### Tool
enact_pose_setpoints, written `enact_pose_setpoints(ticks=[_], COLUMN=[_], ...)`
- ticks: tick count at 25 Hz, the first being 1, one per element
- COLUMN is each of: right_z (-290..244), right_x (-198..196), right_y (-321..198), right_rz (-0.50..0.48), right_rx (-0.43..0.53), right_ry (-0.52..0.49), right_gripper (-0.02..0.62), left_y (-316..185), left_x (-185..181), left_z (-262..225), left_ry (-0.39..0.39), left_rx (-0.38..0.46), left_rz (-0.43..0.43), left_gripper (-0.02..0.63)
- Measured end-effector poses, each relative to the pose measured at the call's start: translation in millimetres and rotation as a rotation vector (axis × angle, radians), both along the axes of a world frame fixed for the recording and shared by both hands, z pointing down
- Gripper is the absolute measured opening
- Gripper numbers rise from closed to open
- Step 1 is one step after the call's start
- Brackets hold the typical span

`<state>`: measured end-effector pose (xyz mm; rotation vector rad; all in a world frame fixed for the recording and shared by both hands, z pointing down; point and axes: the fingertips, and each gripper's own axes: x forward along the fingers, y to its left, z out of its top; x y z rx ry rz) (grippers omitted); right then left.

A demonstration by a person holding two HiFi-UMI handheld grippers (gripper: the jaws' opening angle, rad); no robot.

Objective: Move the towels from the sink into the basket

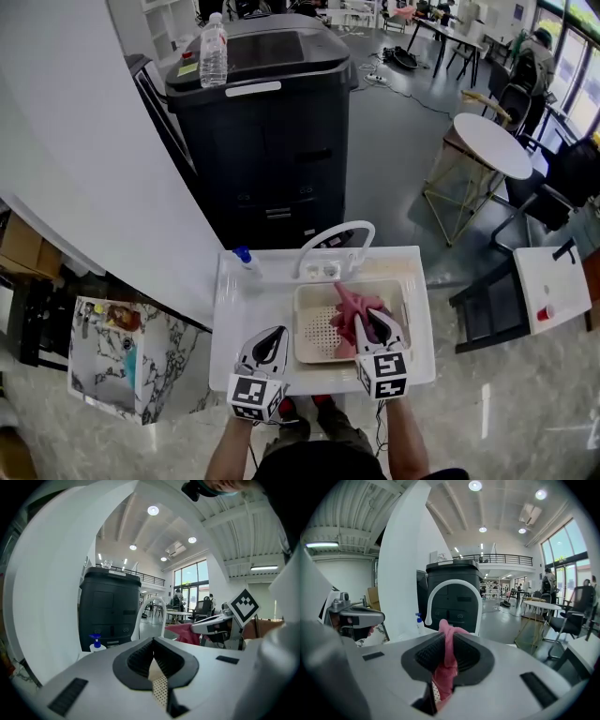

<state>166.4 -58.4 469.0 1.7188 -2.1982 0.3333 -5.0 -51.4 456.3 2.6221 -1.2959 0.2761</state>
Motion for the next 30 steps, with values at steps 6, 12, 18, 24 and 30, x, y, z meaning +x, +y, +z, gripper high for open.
enact_pose_setpoints(ticks=[6,12,18,24,30], right_z=[19,36,52,75,100], right_x=[4,-1,-12,-26,-43], right_y=[-3,-9,-16,-16,-13], right_rz=[-0.010,-0.047,-0.092,-0.137,-0.179], right_rx=[-0.032,-0.062,-0.095,-0.137,-0.190], right_ry=[-0.015,-0.027,-0.035,-0.051,-0.062], right_gripper=[0.071,0.071,0.071,0.071,0.071], left_y=[-2,-4,-7,-4,3], left_x=[10,11,4,-6,-19], left_z=[16,29,41,57,78], left_ry=[-0.014,-0.024,-0.036,-0.047,-0.051], left_rx=[-0.031,-0.059,-0.083,-0.115,-0.163], left_rz=[-0.004,-0.028,-0.065,-0.103,-0.136], left_gripper=[0.008,0.008,0.008,0.008,0.008])
